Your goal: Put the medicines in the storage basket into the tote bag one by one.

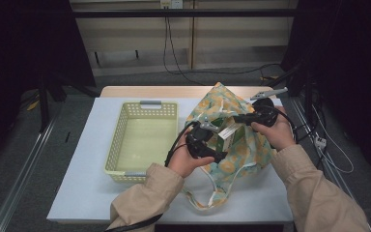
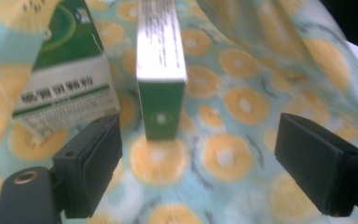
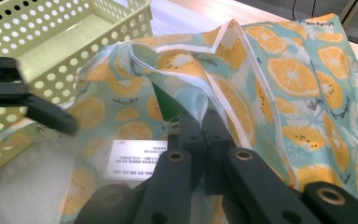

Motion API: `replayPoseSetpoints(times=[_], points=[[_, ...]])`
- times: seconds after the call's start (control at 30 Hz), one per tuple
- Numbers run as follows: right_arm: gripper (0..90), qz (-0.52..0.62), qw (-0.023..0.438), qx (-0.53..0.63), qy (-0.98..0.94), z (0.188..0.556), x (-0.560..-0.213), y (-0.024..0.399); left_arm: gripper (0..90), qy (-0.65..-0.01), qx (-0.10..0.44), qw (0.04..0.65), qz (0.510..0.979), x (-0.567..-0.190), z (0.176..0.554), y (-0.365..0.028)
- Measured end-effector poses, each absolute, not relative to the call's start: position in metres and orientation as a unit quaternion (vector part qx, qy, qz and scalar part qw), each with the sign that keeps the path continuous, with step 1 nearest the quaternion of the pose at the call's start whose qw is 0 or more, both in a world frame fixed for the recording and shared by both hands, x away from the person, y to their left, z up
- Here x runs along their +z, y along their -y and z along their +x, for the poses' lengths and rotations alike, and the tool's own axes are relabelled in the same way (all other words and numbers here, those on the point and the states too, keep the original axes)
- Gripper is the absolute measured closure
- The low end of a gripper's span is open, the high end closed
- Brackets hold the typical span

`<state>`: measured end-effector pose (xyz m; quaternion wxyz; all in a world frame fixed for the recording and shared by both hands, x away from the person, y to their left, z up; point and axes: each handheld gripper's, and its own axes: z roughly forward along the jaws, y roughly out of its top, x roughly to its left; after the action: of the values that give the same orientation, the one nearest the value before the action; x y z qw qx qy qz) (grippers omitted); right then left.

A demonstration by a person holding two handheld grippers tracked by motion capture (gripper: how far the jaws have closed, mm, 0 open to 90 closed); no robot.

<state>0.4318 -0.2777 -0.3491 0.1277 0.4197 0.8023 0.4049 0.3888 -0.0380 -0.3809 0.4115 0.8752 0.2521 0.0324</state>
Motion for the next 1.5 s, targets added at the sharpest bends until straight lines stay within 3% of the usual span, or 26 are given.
replayPoseSetpoints(times=[1.07, 1.23, 1.4, 1.5], points=[[90.0, 0.435, 0.121, 0.392, -0.801, 0.448, -0.370, 0.265, 6.6, -0.198, -0.049, 0.430, 0.880, -0.409, 0.328, 0.036], [90.0, 0.435, 0.120, 0.394, -0.801, 0.449, -0.371, 0.265, 7.1, -0.191, -0.052, 0.415, 0.888, -0.420, 0.325, 0.045], [90.0, 0.436, 0.119, 0.394, -0.801, 0.450, -0.371, 0.267, 10.2, -0.191, -0.019, 0.387, 0.902, -0.427, 0.325, 0.049], [90.0, 0.436, 0.119, 0.395, -0.800, 0.450, -0.370, 0.268, 18.9, -0.192, -0.018, 0.381, 0.904, -0.432, 0.330, 0.046]])
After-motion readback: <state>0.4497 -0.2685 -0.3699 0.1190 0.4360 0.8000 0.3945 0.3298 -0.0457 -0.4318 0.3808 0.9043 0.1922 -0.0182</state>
